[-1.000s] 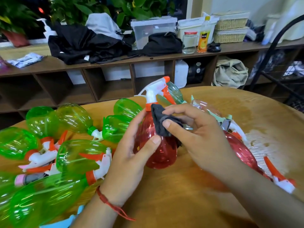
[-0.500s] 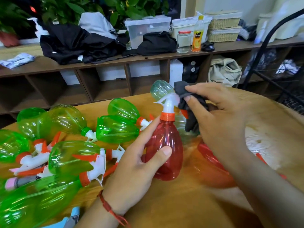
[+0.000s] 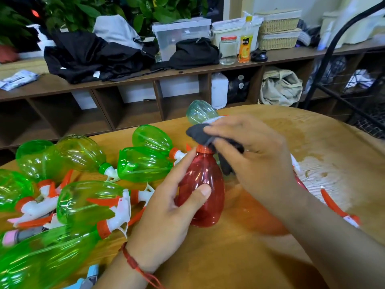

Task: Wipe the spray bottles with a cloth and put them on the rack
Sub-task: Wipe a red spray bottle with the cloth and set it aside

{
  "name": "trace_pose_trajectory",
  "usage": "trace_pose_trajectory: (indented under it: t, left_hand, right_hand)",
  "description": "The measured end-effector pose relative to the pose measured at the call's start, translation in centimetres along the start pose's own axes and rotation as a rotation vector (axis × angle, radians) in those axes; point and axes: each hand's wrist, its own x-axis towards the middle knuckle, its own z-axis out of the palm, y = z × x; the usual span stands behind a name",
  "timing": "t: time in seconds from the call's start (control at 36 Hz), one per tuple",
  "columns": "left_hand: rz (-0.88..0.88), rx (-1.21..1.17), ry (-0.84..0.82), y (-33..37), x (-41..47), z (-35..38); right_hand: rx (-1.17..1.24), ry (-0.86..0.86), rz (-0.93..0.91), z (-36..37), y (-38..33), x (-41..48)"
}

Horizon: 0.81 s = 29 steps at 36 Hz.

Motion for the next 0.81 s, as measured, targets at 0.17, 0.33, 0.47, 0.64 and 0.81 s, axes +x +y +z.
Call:
trace_pose_trajectory:
  t: [0.17,0.33,0.47,0.64,0.81]
  left_hand:
    - [0.019,-0.003,-0.039,0.3,-0.2,0.0]
    - [0.033,0.013,-0.02,0.1,0.0,-0.4]
    - [0.041,0.089,0.009,0.2,-0.1,-0.3]
    - [0.064,0.114,0.003,-0.1,0.0,-0.8]
    - [0.09,0.075,0.055,-0.2,0.2,-0.9]
  right_hand:
    - [-0.041,0.144,0.16,-1.4,0.9,1.1]
    - [-0.041,0.141,0.215,-1.1,0.8,1.0]
    - [0.171,0.149,0.428,-0.9,1.0,1.1]
    - [0.718,0.17,0.796,-1.0,1.7,1.9]
    - [0.765,0.284,0.793,-0.9,2.2,1.7]
